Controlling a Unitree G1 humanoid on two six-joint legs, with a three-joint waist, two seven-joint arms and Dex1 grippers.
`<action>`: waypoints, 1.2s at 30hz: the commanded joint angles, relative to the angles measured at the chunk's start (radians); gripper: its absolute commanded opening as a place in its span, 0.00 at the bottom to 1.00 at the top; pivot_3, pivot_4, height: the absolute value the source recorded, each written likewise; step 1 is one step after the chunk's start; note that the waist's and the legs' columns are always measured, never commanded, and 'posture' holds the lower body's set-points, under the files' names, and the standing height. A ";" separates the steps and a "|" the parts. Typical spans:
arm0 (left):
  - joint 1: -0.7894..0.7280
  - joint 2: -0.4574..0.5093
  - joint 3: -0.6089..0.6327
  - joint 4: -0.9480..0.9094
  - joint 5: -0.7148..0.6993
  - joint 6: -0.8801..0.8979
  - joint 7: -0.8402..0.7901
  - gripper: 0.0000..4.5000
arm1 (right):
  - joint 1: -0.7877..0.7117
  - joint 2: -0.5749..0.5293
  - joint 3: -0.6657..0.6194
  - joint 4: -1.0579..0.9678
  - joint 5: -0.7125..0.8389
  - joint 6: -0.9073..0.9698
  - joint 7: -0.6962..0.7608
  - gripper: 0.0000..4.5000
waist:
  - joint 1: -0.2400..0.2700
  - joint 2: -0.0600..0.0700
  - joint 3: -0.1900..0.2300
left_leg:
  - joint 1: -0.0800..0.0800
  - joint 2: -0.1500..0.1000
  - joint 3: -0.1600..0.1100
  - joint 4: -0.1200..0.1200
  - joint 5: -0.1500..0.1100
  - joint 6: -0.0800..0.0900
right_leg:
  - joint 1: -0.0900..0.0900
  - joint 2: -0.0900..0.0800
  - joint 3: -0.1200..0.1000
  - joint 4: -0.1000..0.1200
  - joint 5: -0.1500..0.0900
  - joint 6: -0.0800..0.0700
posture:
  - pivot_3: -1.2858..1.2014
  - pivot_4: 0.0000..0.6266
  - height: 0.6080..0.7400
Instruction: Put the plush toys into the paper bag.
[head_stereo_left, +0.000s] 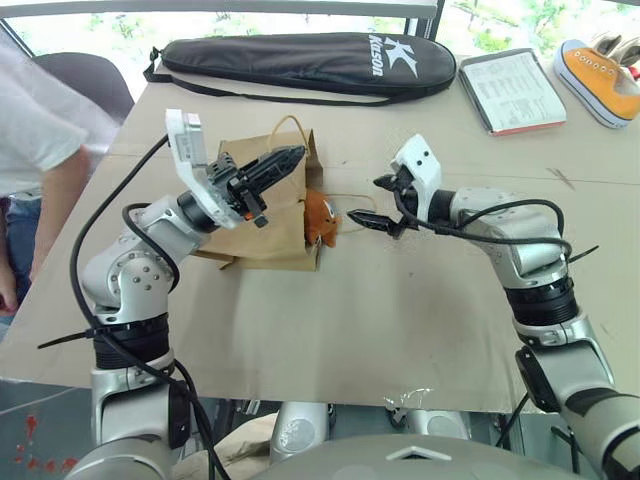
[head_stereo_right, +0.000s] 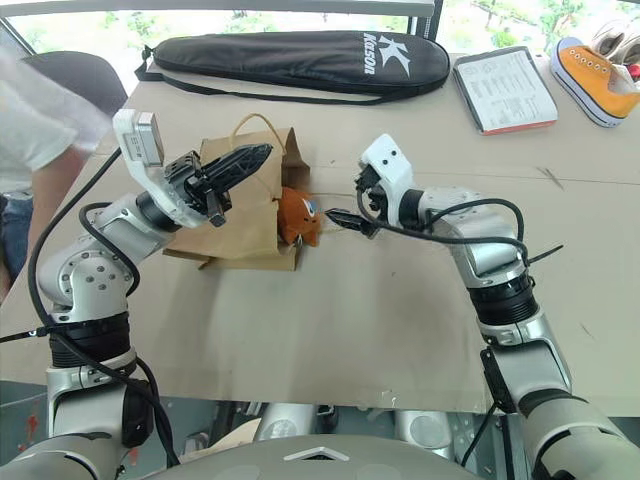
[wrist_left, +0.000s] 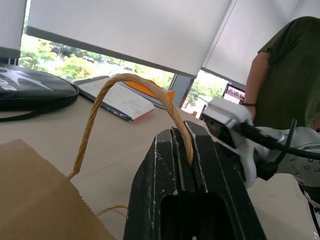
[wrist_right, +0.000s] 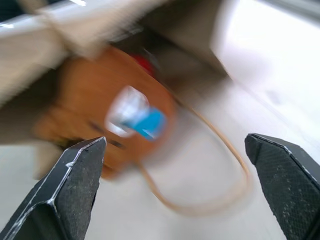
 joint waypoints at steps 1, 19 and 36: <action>-0.002 0.014 0.021 -0.040 -0.023 0.007 0.000 0.00 | -0.024 0.026 -0.012 0.033 0.017 0.035 -0.027 0.98 | 0.000 0.000 0.000 | 0.000 0.000 0.000 0.000 0.000 0.000 | 0.000 0.000 0.000 0.000 0.000 0.000 | 0.52 0.24 1.00; 0.080 -0.078 0.074 -0.170 -0.093 -0.019 0.166 0.00 | 0.000 0.116 -0.225 0.015 0.280 0.022 0.043 0.01 | 0.004 0.000 0.000 | -0.001 0.000 0.000 -0.001 0.000 0.000 | 0.000 -0.001 0.000 -0.001 0.000 0.000 | 0.52 0.24 1.00; -0.089 -0.227 0.105 0.019 -0.135 -0.088 0.344 0.00 | -0.157 0.052 -0.568 -0.373 0.843 0.241 -0.443 0.01 | 0.002 0.000 0.000 | -0.001 -0.001 0.000 -0.001 0.000 0.001 | 0.000 0.000 -0.001 -0.003 0.000 0.000 | 0.52 0.24 1.00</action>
